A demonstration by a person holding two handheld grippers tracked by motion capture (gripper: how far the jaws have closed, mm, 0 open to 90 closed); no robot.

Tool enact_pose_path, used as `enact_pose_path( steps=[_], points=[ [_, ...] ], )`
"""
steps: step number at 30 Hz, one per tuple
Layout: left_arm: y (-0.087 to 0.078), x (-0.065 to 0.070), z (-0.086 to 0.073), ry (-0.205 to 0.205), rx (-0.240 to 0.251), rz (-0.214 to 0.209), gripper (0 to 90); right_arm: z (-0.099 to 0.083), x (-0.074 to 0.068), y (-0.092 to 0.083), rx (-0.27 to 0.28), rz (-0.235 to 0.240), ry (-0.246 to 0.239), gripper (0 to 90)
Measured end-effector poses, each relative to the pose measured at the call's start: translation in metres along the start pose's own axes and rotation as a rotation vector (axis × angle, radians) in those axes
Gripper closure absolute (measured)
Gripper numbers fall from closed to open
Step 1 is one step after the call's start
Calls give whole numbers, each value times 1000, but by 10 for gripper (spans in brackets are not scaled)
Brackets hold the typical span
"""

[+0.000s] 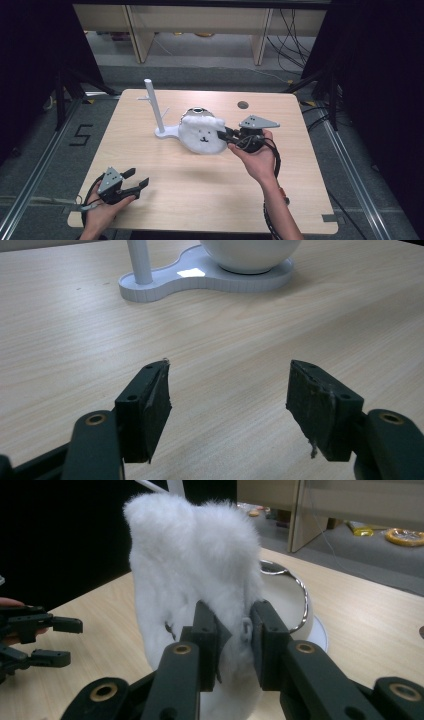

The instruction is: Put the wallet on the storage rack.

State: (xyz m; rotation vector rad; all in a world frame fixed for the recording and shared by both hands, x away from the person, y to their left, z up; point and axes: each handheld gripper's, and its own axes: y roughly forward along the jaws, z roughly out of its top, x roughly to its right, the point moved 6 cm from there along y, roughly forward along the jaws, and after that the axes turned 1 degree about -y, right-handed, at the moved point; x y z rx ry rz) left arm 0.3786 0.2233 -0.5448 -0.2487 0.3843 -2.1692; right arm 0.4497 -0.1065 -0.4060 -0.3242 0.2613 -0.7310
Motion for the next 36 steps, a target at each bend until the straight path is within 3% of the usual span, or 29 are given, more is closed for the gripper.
enact_pose_path(
  steps=[1,2,4,5,6,7,11,12,13,14,18,19,24,25,27,28,30,36],
  points=[
    [-1,1,-1,-23,-6,11,329,3,3,1,8,-5,-25,761],
    [-1,-1,0,0,3,11,329,4,1,2,4,-2,2,761],
    [-1,-1,0,-3,7,10,327,7,4,4,6,-9,-10,761],
    [-1,-1,0,-4,6,13,325,9,3,4,1,-6,11,761],
    [-1,-1,0,-9,8,12,325,10,6,5,8,-13,-29,761],
    [-1,-1,0,-7,9,14,323,11,5,6,0,-11,2,761],
    [-2,0,-1,-12,-2,30,321,16,8,10,16,-5,-23,761],
    [-2,0,-1,-20,-12,37,321,16,8,10,11,-14,-2,761],
    [-1,0,0,-9,5,22,321,17,9,11,19,-15,-7,761],
    [0,0,0,-9,5,23,321,19,12,11,27,-33,-44,761],
    [0,0,0,-3,5,23,321,19,10,13,14,-14,-6,761],
    [0,0,0,-6,5,23,320,21,13,15,25,-22,-28,761],
    [0,0,0,-11,8,23,321,23,15,17,21,-28,-13,761],
    [0,0,0,-10,7,24,321,24,17,18,22,-31,-37,760],
    [-1,0,-1,-21,0,32,321,25,18,18,14,-34,-18,760],
    [-1,-1,0,-14,5,27,321,26,20,19,23,-44,-42,760],
    [0,-1,0,-14,5,26,320,26,19,20,19,-43,-7,760],
    [0,-1,0,-18,6,29,320,27,24,26,15,-35,2,760]
  ],
)
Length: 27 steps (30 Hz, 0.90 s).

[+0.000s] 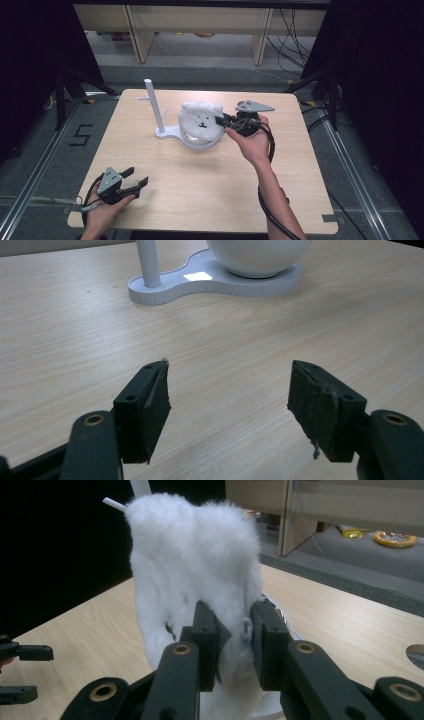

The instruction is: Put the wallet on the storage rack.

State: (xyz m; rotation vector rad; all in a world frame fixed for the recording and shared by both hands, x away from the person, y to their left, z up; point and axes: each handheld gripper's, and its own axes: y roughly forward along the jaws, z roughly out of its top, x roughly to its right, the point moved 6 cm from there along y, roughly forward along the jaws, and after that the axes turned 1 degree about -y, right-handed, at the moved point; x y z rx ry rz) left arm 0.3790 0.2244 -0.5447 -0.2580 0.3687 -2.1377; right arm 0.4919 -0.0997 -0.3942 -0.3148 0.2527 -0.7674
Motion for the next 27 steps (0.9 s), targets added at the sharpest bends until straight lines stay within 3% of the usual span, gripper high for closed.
enact_pose_path(
  steps=[3,4,6,7,9,15,17,18,21,23,25,27],
  points=[
    [0,0,0,-1,0,0,320,0,2,3,-7,1,-3,760],
    [0,0,0,0,0,0,319,0,2,4,-8,-20,12,760],
    [0,0,0,-4,2,1,319,1,5,7,-8,-12,-13,759],
    [0,0,0,-4,0,0,319,0,3,7,-22,-12,30,759],
    [0,0,0,-3,1,-1,319,0,7,12,-11,-12,-4,759],
    [1,0,0,-5,3,-3,319,-4,13,19,-34,-29,13,759],
    [1,1,0,-7,3,-2,319,-6,14,22,-49,-31,26,758],
    [1,0,1,-5,3,-2,320,-7,17,23,-53,-40,3,758],
    [0,1,0,-16,-11,10,320,-12,18,28,-80,-37,35,758],
    [0,1,0,-16,-12,10,320,-14,20,32,-92,-39,21,757],
    [0,1,0,-17,-12,10,320,-17,20,35,-106,-43,49,755],
    [1,0,1,-9,5,-3,321,-19,21,38,-117,-43,41,754]
  ],
)
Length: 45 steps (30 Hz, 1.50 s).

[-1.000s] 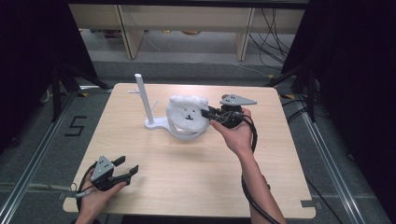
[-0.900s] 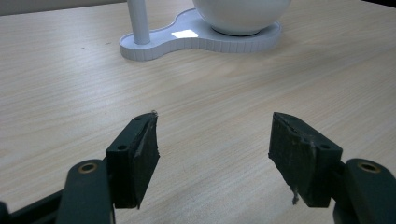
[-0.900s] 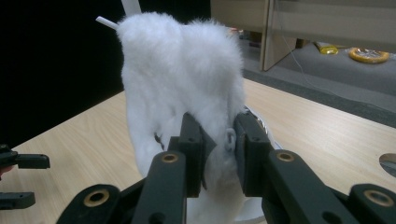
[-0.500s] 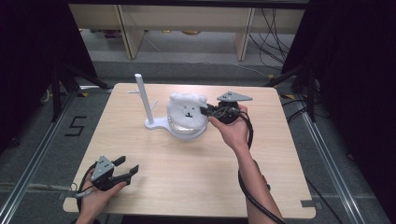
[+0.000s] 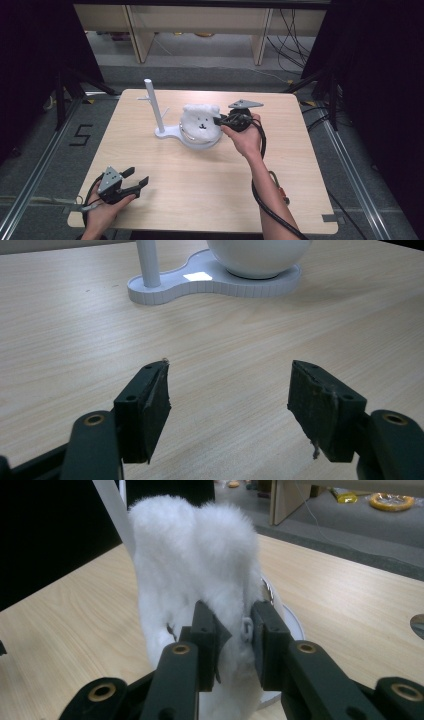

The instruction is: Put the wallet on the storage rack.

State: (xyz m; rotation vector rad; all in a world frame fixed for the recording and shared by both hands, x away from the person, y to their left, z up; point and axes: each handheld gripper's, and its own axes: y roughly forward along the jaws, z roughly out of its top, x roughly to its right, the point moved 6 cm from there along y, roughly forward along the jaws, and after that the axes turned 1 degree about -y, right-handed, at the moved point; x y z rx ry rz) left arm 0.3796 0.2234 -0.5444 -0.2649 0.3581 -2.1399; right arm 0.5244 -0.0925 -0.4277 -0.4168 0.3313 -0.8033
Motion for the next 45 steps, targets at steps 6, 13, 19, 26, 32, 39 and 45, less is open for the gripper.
enact_pose_path(
  steps=[6,13,19,26,32,39,45],
  points=[
    [0,0,0,-1,4,-3,320,-4,0,9,-49,-18,6,749],
    [-1,0,0,-5,0,1,320,-5,6,17,-67,-52,-16,733],
    [-2,0,-1,-14,-7,7,319,-4,8,24,-104,-119,-57,730],
    [-2,0,0,-17,-3,7,317,-5,9,32,-139,-165,-92,730],
    [-2,0,0,-17,-4,7,315,-4,12,36,-137,-173,-122,721],
    [-2,0,0,-23,0,7,308,-1,13,34,-122,-184,-117,591],
    [1,1,1,-12,12,-8,301,2,10,22,-105,-184,-50,460]
  ],
)
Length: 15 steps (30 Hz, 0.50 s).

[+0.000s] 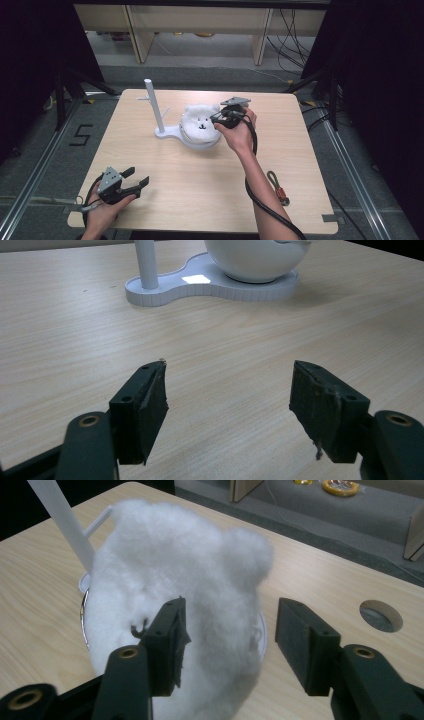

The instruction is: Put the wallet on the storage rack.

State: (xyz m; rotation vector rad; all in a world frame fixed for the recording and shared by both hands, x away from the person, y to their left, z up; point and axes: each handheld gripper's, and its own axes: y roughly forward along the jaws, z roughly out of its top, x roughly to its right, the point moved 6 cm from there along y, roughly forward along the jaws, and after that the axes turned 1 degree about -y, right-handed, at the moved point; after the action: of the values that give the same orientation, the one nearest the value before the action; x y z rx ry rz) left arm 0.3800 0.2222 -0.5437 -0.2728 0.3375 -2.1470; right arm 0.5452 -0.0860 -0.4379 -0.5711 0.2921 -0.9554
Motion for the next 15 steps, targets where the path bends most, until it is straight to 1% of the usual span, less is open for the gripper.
enact_pose_path(
  steps=[1,2,3,4,5,6,7,8,9,10,11,12,13,14,15],
  points=[
    [0,0,0,-3,0,0,301,0,0,-2,-3,2,16,448],
    [0,0,0,0,-5,0,301,0,2,-4,-2,-4,17,443],
    [0,0,-1,-16,-10,7,300,1,3,-6,-2,7,9,431],
    [0,0,0,-2,-1,1,299,1,4,-6,8,4,17,425],
    [0,0,0,-5,-1,3,298,1,5,-8,3,9,33,419],
    [0,0,0,-1,-1,3,298,1,6,-10,4,8,30,416],
    [0,0,0,-3,-2,5,296,1,5,-11,12,20,49,413],
    [0,0,0,2,-3,3,296,1,7,-13,18,16,35,410],
    [0,0,0,4,-3,3,296,1,7,-14,23,13,49,407],
    [1,0,0,2,-3,3,295,0,7,-16,18,20,59,403],
    [-1,1,-1,-11,-18,17,293,0,9,-19,22,16,53,398],
    [-1,1,-1,-6,-16,15,293,0,9,-22,28,23,68,395],
    [1,0,0,3,-2,1,291,-1,10,-24,27,31,82,394],
    [0,0,0,0,-2,4,291,-3,12,-27,23,37,89,394],
    [1,0,0,2,-1,2,290,-5,14,-29,4,35,99,394]
  ],
)
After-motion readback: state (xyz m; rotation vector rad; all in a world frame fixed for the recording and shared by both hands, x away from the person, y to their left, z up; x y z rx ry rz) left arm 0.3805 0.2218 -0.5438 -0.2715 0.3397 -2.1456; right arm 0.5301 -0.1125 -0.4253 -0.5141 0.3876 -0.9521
